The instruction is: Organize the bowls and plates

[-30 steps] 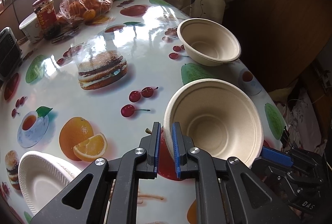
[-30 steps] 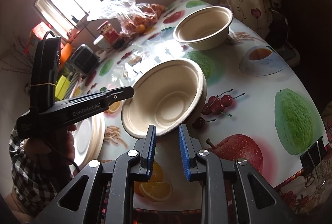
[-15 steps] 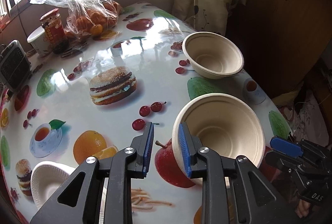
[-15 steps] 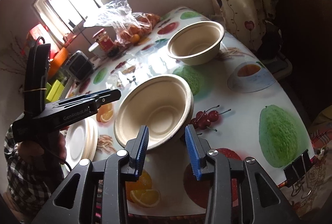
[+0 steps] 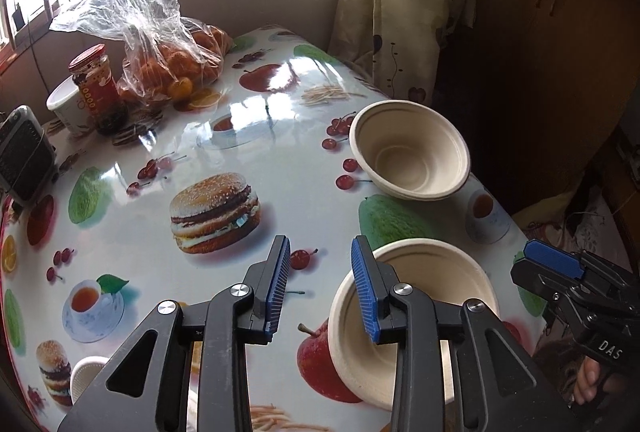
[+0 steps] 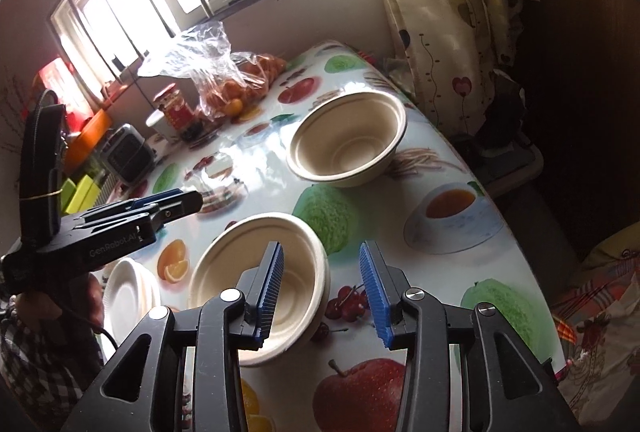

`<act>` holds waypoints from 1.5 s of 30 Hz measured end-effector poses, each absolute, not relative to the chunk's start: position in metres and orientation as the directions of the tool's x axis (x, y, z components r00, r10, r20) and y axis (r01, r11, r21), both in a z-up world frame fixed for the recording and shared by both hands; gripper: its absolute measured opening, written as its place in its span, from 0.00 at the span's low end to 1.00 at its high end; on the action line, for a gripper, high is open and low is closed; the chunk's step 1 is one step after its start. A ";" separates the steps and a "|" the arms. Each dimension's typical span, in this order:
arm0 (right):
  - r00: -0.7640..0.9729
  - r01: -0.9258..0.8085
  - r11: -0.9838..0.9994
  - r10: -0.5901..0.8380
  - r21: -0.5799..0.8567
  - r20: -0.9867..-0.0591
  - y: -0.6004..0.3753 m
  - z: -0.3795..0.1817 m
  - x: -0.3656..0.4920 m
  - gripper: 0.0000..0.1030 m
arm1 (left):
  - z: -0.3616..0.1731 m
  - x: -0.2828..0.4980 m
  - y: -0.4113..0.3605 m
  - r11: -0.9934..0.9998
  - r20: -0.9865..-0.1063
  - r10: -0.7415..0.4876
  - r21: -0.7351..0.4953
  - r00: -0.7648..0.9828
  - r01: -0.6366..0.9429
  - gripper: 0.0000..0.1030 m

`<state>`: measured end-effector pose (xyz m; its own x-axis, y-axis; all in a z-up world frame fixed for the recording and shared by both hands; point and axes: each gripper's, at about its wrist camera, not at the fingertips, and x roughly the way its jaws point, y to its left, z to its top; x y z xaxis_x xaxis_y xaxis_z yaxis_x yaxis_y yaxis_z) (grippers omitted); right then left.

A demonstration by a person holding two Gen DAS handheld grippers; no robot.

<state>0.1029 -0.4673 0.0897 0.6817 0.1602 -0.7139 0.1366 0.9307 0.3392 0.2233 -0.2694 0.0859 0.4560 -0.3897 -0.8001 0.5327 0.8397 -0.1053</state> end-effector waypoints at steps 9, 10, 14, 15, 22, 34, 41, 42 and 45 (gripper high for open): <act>0.679 0.182 0.928 0.119 0.324 -0.724 -0.490 0.085 0.132 0.38 | 0.082 0.255 -0.288 0.825 -0.802 -0.424 -0.150 0.422 0.544 0.32; 0.678 0.186 0.928 0.117 0.323 -0.726 -0.492 0.084 0.135 0.38 | 0.081 0.258 -0.290 0.824 -0.803 -0.426 -0.155 0.417 0.545 0.32; 0.672 0.200 0.925 0.110 0.323 -0.732 -0.499 0.079 0.147 0.38 | 0.076 0.271 -0.296 0.821 -0.805 -0.436 -0.172 0.402 0.545 0.32; 0.672 0.202 0.925 0.109 0.323 -0.733 -0.501 0.078 0.150 0.38 | 0.075 0.274 -0.298 0.821 -0.806 -0.438 -0.178 0.399 0.542 0.32; 0.670 0.214 0.929 0.086 0.302 -0.738 -0.511 0.072 0.171 0.38 | 0.073 0.296 -0.311 0.811 -0.794 -0.470 -0.217 0.386 0.543 0.32; 0.668 0.234 0.924 0.073 0.303 -0.740 -0.523 0.063 0.191 0.38 | 0.058 0.320 -0.328 0.802 -0.808 -0.487 -0.263 0.333 0.537 0.32; 0.660 0.229 0.924 0.084 0.306 -0.746 -0.524 0.057 0.201 0.38 | 0.050 0.326 -0.336 0.793 -0.815 -0.497 -0.287 0.298 0.537 0.32; 0.661 0.228 0.925 0.083 0.305 -0.746 -0.524 0.056 0.202 0.38 | 0.049 0.327 -0.338 0.792 -0.816 -0.498 -0.290 0.293 0.538 0.32; 0.662 0.225 0.924 0.089 0.309 -0.745 -0.524 0.055 0.203 0.37 | 0.046 0.327 -0.340 0.789 -0.819 -0.499 -0.294 0.283 0.539 0.32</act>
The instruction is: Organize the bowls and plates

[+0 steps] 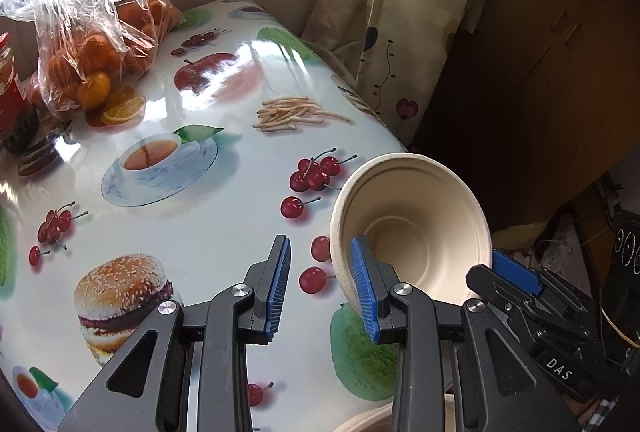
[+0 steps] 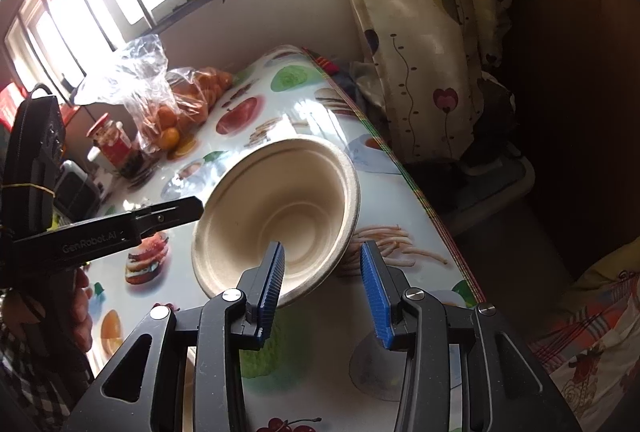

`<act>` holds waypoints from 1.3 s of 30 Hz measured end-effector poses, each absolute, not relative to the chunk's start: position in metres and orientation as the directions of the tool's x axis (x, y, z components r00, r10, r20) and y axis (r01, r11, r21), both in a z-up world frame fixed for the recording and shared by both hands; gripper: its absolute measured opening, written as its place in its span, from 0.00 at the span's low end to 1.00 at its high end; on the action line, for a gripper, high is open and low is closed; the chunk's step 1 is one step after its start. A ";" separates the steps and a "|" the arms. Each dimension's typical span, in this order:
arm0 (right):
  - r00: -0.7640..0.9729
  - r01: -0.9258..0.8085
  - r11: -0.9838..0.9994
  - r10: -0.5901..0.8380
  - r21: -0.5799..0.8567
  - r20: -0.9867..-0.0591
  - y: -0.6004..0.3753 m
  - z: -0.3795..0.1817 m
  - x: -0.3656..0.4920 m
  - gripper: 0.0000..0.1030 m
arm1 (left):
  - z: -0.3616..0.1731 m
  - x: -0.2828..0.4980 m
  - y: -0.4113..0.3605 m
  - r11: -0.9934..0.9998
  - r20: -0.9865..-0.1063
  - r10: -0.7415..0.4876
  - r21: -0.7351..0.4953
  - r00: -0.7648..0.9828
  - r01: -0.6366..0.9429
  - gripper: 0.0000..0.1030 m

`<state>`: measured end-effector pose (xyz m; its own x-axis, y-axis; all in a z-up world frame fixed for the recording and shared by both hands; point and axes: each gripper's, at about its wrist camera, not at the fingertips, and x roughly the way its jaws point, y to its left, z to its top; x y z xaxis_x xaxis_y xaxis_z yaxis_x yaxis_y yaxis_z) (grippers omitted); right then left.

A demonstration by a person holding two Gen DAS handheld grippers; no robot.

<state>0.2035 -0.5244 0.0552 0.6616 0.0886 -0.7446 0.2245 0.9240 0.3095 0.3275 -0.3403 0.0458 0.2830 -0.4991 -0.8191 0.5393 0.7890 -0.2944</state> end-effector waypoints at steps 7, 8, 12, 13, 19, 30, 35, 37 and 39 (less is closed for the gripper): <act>0.660 0.226 0.923 0.089 0.311 -0.746 -0.525 0.053 0.206 0.28 | 0.042 0.327 -0.343 0.789 -0.827 -0.491 -0.287 0.275 0.544 0.23; 0.661 0.227 0.923 0.089 0.311 -0.746 -0.525 0.053 0.206 0.27 | 0.042 0.326 -0.343 0.788 -0.827 -0.490 -0.287 0.274 0.545 0.22; 0.660 0.227 0.923 0.088 0.311 -0.746 -0.525 0.052 0.207 0.22 | 0.041 0.326 -0.346 0.785 -0.830 -0.489 -0.283 0.270 0.551 0.14; 0.660 0.225 0.923 0.092 0.313 -0.746 -0.525 0.051 0.207 0.22 | 0.040 0.325 -0.347 0.784 -0.829 -0.490 -0.284 0.270 0.552 0.13; 0.660 0.228 0.922 0.091 0.314 -0.746 -0.526 0.050 0.208 0.21 | 0.041 0.324 -0.350 0.780 -0.827 -0.493 -0.284 0.269 0.558 0.10; 0.659 0.227 0.922 0.093 0.314 -0.747 -0.526 0.051 0.208 0.21 | 0.043 0.322 -0.349 0.775 -0.822 -0.501 -0.289 0.269 0.561 0.09; 0.659 0.227 0.922 0.093 0.315 -0.746 -0.525 0.051 0.207 0.21 | 0.045 0.320 -0.348 0.774 -0.819 -0.506 -0.292 0.271 0.562 0.09; 0.662 0.225 0.922 0.093 0.315 -0.744 -0.525 0.052 0.207 0.21 | 0.046 0.319 -0.347 0.773 -0.817 -0.507 -0.292 0.273 0.562 0.09; 0.666 0.221 0.923 0.094 0.316 -0.740 -0.524 0.054 0.206 0.21 | 0.049 0.318 -0.345 0.773 -0.816 -0.508 -0.290 0.276 0.564 0.09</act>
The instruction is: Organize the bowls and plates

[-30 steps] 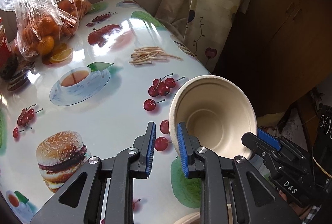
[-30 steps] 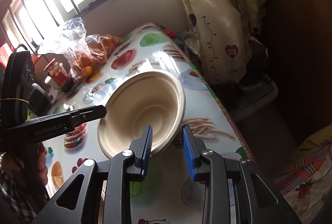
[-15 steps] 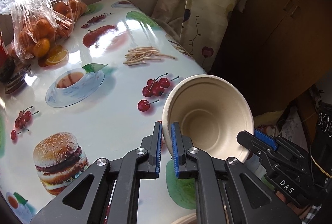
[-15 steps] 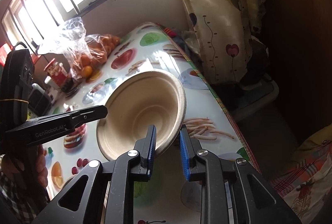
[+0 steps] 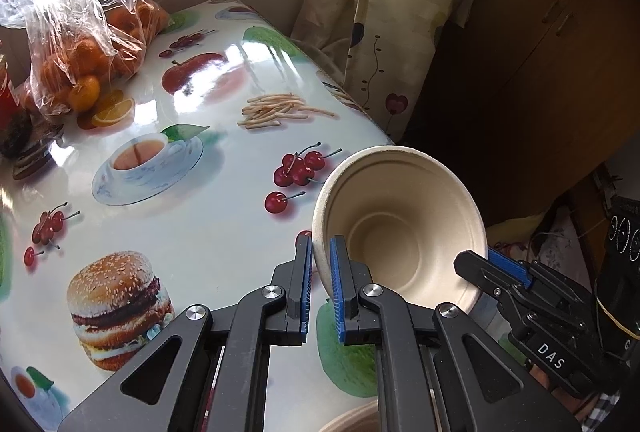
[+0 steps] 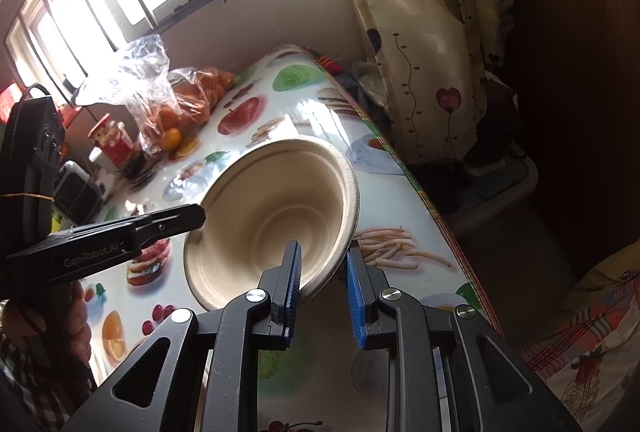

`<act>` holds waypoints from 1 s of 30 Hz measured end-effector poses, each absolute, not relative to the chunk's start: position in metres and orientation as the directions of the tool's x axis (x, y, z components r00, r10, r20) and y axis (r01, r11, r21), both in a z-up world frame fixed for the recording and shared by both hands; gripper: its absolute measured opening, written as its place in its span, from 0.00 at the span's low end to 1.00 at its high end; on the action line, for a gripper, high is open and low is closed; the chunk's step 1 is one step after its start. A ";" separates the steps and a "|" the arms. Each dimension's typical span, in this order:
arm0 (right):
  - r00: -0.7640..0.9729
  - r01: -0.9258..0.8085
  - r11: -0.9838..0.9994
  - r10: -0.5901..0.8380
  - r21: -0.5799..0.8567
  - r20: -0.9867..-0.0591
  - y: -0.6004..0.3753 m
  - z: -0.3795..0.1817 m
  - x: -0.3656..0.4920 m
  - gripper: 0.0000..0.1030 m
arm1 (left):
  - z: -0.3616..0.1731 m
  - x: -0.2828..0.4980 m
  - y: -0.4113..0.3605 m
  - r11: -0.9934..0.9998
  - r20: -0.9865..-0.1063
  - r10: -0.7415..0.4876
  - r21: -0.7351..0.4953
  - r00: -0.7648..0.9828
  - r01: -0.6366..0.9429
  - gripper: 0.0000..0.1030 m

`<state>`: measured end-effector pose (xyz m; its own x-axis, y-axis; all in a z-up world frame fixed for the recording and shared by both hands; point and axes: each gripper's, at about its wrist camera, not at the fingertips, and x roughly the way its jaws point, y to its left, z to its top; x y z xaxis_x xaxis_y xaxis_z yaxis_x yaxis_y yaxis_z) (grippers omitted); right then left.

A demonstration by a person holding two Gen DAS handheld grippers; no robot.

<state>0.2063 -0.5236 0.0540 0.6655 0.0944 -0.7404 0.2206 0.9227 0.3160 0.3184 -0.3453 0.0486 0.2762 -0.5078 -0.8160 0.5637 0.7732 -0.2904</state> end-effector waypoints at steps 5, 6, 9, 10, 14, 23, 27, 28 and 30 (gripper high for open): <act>0.676 0.208 0.926 0.097 0.316 -0.731 -0.519 0.062 0.200 0.21 | 0.055 0.314 -0.339 0.772 -0.810 -0.514 -0.292 0.284 0.564 0.09; 0.678 0.206 0.925 0.099 0.318 -0.728 -0.518 0.064 0.199 0.21 | 0.056 0.313 -0.338 0.773 -0.809 -0.514 -0.292 0.286 0.563 0.09; 0.683 0.199 0.929 0.098 0.313 -0.724 -0.514 0.069 0.195 0.21 | 0.061 0.309 -0.334 0.774 -0.805 -0.515 -0.289 0.294 0.564 0.09; 0.685 0.197 0.930 0.097 0.312 -0.722 -0.512 0.071 0.193 0.21 | 0.063 0.307 -0.333 0.773 -0.803 -0.516 -0.289 0.297 0.564 0.09; 0.695 0.186 0.933 0.097 0.308 -0.713 -0.507 0.079 0.186 0.21 | 0.072 0.300 -0.326 0.772 -0.793 -0.526 -0.293 0.308 0.564 0.09; 0.714 0.162 0.940 0.097 0.299 -0.694 -0.493 0.094 0.171 0.21 | 0.090 0.284 -0.313 0.772 -0.775 -0.536 -0.290 0.334 0.566 0.09; 0.720 0.155 0.942 0.098 0.297 -0.687 -0.487 0.099 0.164 0.21 | 0.095 0.277 -0.307 0.772 -0.770 -0.538 -0.288 0.342 0.567 0.09; 0.721 0.154 0.943 0.098 0.297 -0.686 -0.485 0.100 0.162 0.21 | 0.096 0.275 -0.305 0.772 -0.769 -0.539 -0.288 0.343 0.567 0.09; 0.724 0.151 0.943 0.098 0.295 -0.682 -0.482 0.103 0.158 0.21 | 0.098 0.271 -0.302 0.771 -0.766 -0.541 -0.288 0.347 0.568 0.09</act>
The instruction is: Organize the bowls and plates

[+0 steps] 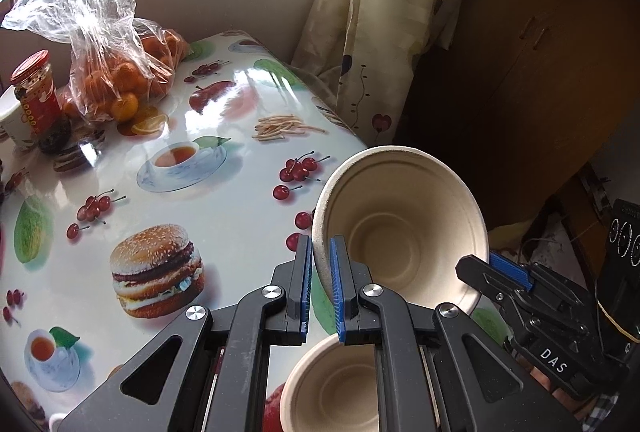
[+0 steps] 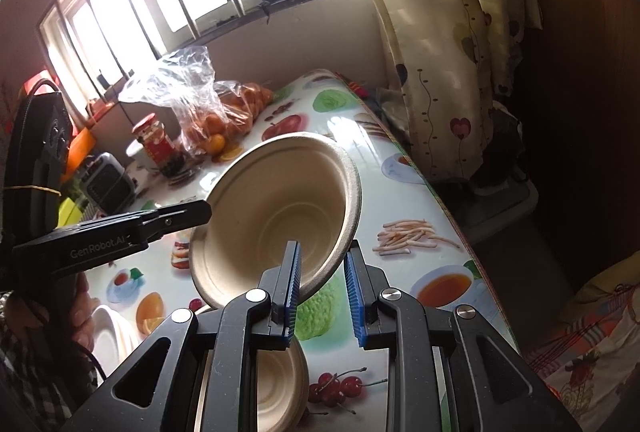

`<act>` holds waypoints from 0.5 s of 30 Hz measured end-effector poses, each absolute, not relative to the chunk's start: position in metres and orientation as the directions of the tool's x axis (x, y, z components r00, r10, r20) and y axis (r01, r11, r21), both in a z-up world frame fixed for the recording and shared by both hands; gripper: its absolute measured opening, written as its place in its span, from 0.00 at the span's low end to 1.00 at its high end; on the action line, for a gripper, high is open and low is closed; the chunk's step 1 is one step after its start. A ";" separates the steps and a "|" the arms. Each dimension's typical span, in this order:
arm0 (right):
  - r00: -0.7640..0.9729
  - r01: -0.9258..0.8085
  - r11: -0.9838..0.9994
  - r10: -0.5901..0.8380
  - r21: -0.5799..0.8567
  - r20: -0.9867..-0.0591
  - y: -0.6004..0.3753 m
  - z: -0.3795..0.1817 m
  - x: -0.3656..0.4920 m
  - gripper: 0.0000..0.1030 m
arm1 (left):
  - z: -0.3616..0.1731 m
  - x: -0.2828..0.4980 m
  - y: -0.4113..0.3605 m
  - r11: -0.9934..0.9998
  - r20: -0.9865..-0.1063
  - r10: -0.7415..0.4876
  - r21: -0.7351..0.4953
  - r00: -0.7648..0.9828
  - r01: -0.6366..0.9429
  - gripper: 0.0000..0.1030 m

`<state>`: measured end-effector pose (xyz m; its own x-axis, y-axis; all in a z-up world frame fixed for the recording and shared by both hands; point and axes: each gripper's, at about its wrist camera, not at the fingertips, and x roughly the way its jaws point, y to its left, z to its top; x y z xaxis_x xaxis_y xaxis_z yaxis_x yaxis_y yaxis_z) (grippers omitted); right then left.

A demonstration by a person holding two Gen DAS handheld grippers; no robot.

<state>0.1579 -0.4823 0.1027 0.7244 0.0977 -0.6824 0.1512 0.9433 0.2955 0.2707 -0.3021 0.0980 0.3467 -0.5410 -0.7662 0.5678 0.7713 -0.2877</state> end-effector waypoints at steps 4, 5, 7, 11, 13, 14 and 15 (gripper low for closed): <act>0.729 0.143 0.945 0.101 0.294 -0.677 -0.476 0.106 0.151 0.21 | 0.101 0.263 -0.295 0.772 -0.761 -0.546 -0.292 0.352 0.565 0.09; 0.730 0.142 0.945 0.101 0.294 -0.676 -0.474 0.106 0.149 0.21 | 0.102 0.261 -0.293 0.771 -0.759 -0.546 -0.290 0.354 0.566 0.09; 0.731 0.138 0.945 0.104 0.295 -0.674 -0.471 0.107 0.145 0.21 | 0.104 0.257 -0.289 0.773 -0.757 -0.547 -0.292 0.358 0.564 0.09; 0.735 0.128 0.947 0.108 0.294 -0.669 -0.463 0.110 0.137 0.21 | 0.108 0.250 -0.282 0.774 -0.754 -0.547 -0.290 0.364 0.562 0.09; 0.738 0.123 0.948 0.111 0.293 -0.666 -0.459 0.111 0.133 0.21 | 0.109 0.246 -0.278 0.775 -0.751 -0.548 -0.290 0.368 0.561 0.09; 0.738 0.121 0.948 0.111 0.293 -0.666 -0.458 0.112 0.132 0.21 | 0.109 0.244 -0.276 0.775 -0.750 -0.548 -0.290 0.369 0.561 0.09; 0.739 0.119 0.949 0.112 0.292 -0.665 -0.456 0.112 0.130 0.21 | 0.109 0.242 -0.274 0.776 -0.749 -0.548 -0.290 0.371 0.561 0.09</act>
